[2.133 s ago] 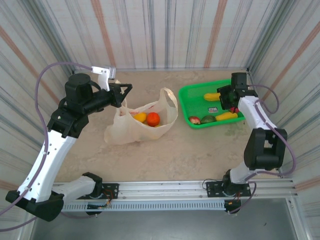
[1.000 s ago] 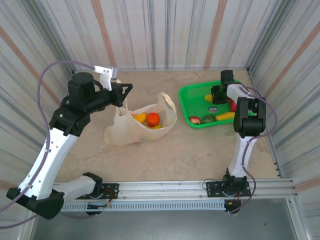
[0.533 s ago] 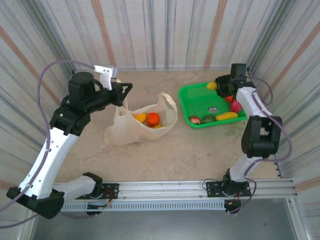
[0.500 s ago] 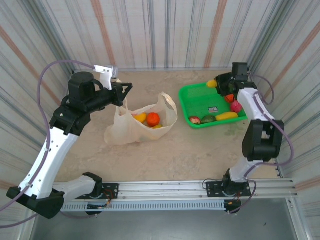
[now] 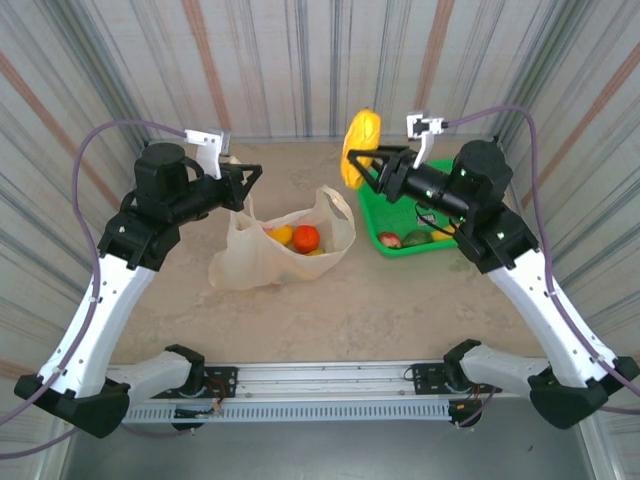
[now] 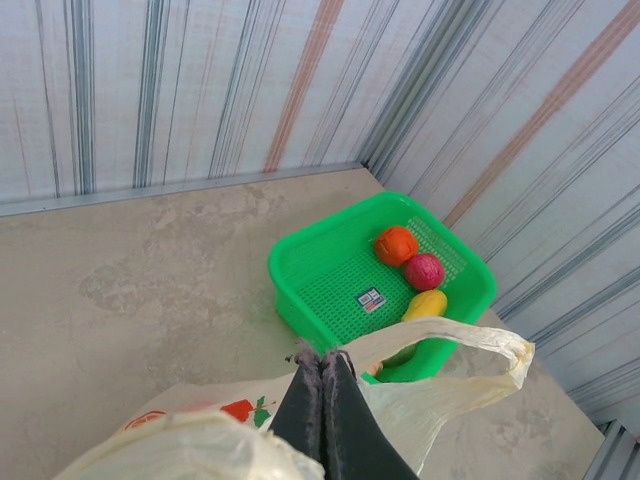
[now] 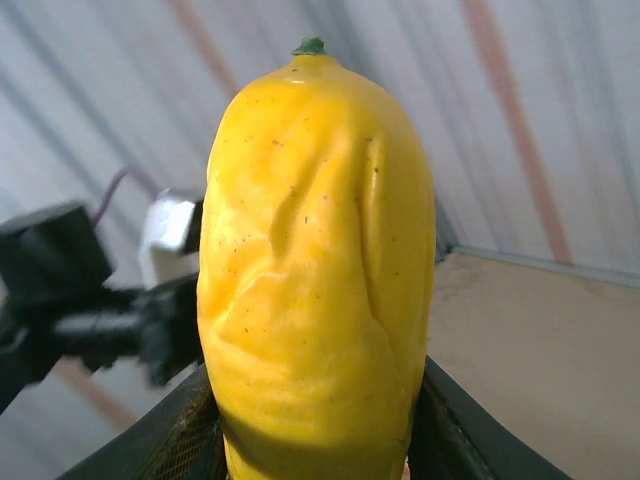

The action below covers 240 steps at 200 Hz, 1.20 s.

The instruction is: Place the fake fruits into the plastic bag and tie a complex knot

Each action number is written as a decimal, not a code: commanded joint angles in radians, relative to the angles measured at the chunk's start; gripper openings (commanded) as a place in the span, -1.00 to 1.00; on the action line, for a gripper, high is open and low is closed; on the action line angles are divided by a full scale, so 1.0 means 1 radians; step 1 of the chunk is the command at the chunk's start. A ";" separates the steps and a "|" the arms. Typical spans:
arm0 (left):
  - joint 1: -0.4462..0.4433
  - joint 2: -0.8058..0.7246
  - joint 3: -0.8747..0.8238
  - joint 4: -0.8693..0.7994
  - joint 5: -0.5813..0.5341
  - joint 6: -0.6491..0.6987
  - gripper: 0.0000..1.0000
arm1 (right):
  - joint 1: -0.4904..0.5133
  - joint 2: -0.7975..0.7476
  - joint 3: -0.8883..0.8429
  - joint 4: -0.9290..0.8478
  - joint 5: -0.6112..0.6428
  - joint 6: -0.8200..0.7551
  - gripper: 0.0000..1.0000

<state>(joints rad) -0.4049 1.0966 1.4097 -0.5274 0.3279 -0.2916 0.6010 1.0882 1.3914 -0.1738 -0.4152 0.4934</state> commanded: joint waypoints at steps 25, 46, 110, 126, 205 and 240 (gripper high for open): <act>0.008 -0.016 -0.012 0.009 0.000 -0.012 -1.00 | 0.262 0.026 -0.061 -0.105 0.124 -0.450 -0.07; 0.009 -0.021 -0.013 0.009 0.001 -0.017 -1.00 | 0.330 0.062 -0.105 -0.112 0.157 -0.598 -0.09; 0.013 -0.041 -0.015 0.005 0.005 -0.020 -1.00 | 0.315 0.232 -0.158 -0.055 0.296 -0.728 -0.13; 0.014 -0.043 -0.015 0.003 0.005 -0.020 -1.00 | 0.288 0.265 -0.166 -0.027 0.282 -0.707 -0.13; 0.015 -0.052 -0.008 0.004 0.007 -0.018 -1.00 | 0.235 0.405 -0.167 -0.052 0.283 -0.726 -0.04; 0.015 -0.047 0.003 0.000 0.001 -0.015 -1.00 | 0.241 0.410 -0.213 -0.029 0.245 -0.734 0.12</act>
<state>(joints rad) -0.3981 1.0657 1.4040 -0.5282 0.3286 -0.3035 0.8371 1.5036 1.2160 -0.2111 -0.1532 -0.2142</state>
